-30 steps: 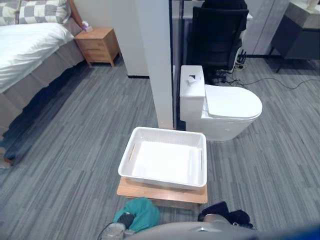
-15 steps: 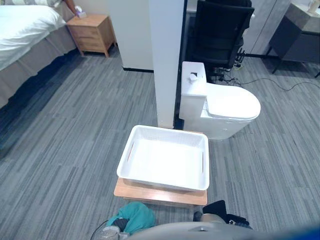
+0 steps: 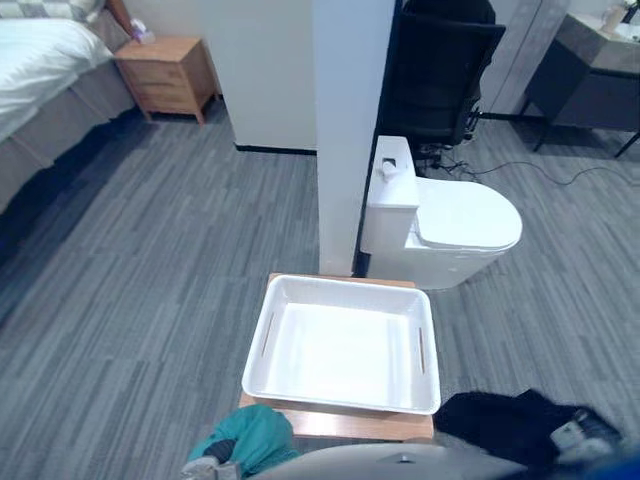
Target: Tidy the bed and pick cloth on bed and put in laundry
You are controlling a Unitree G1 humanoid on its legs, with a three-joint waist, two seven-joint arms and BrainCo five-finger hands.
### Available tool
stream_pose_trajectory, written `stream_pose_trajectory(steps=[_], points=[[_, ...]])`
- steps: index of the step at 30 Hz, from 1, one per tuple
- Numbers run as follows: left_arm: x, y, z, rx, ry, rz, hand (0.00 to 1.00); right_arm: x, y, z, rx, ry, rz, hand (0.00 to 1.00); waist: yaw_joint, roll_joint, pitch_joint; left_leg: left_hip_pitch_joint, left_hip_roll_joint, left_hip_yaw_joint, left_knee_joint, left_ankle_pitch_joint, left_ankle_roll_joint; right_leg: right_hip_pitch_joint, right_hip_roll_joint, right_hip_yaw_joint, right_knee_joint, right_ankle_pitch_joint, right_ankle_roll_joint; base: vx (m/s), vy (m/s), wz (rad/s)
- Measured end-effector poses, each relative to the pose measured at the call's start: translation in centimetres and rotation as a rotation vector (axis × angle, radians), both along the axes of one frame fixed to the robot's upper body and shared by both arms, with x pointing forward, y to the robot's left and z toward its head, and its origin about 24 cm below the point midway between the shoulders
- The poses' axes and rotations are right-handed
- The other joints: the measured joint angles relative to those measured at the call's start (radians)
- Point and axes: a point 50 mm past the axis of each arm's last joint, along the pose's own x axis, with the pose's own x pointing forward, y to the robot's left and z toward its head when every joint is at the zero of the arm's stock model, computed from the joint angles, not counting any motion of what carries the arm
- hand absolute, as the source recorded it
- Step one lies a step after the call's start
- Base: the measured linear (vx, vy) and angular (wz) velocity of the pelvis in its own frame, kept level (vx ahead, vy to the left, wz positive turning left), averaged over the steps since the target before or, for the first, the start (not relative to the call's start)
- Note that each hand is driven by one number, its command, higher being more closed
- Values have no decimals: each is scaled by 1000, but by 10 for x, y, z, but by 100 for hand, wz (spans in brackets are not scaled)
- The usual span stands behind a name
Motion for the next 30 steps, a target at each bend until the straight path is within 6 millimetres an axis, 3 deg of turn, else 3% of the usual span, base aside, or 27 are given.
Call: stream_pose_trajectory(steps=[1,2,4,5,7,9,10,13,17,20,24,30], points=[[-1,-1,0,-3,5,-5,100,21,-14,26,-83,-55,33,100,-1,6,0,-5,1,-4,-1,0,0,-9,2,1,4,-1,-1,-30,-25,-5],[-1,-1,-1,-5,7,-8,100,31,-20,38,-121,-77,51,100,-3,9,-1,-10,2,-8,-1,0,0,-14,4,1,4,-1,-1,-32,-47,0],[-2,-5,-2,-20,21,-34,100,71,-31,80,-228,-155,125,100,-14,22,-2,-33,6,-24,-1,0,0,-32,13,0,3,-1,-1,-47,-47,8],[-3,-6,-2,-22,25,-42,100,80,-31,88,-244,-174,144,100,-14,23,-2,-34,10,-24,-1,0,0,-34,17,0,3,-1,-1,-57,-66,0],[-8,-14,-4,-45,37,-48,100,113,-26,117,-314,-201,264,100,-10,34,-6,-37,24,-26,-3,0,0,-37,33,0,2,-4,-4,-50,-100,-2],[-10,-21,-6,-51,37,-44,100,130,-21,133,-357,-210,351,100,-4,40,-9,-38,30,-33,-5,0,0,-41,40,0,2,-4,-4,-61,-84,3],[-10,-28,-8,-58,27,-44,100,148,-16,154,-411,-228,448,100,4,43,-12,-43,34,-46,-8,2,2,-46,44,0,0,-4,-4,-75,-68,5],[-13,-35,-8,-34,14,-62,100,169,-2,195,-520,-279,645,100,9,45,-19,-54,34,-53,-23,23,1,-61,46,0,-1,-4,-4,-85,-53,6],[-17,-35,-8,-7,16,-59,100,171,43,233,-663,-447,849,100,-4,45,-19,-57,34,-58,-38,40,1,-63,49,5,-11,-3,-2,-43,-38,3],[-22,-33,-8,6,32,-66,100,168,76,244,-705,-553,975,100,-17,40,-25,-62,36,-53,-39,41,0,-67,54,26,-12,-3,-2,-22,-22,-7],[-25,-33,-8,11,39,-84,100,166,118,253,-721,-656,1156,100,-21,28,-52,-68,37,-47,-38,42,0,-77,57,38,-12,-2,-1,6,-9,-6],[-30,-28,-8,28,38,-87,100,169,178,243,-616,-716,1449,100,-13,4,-76,-66,37,-50,-36,42,0,-68,56,43,-17,-1,-1,-1,1,2]])
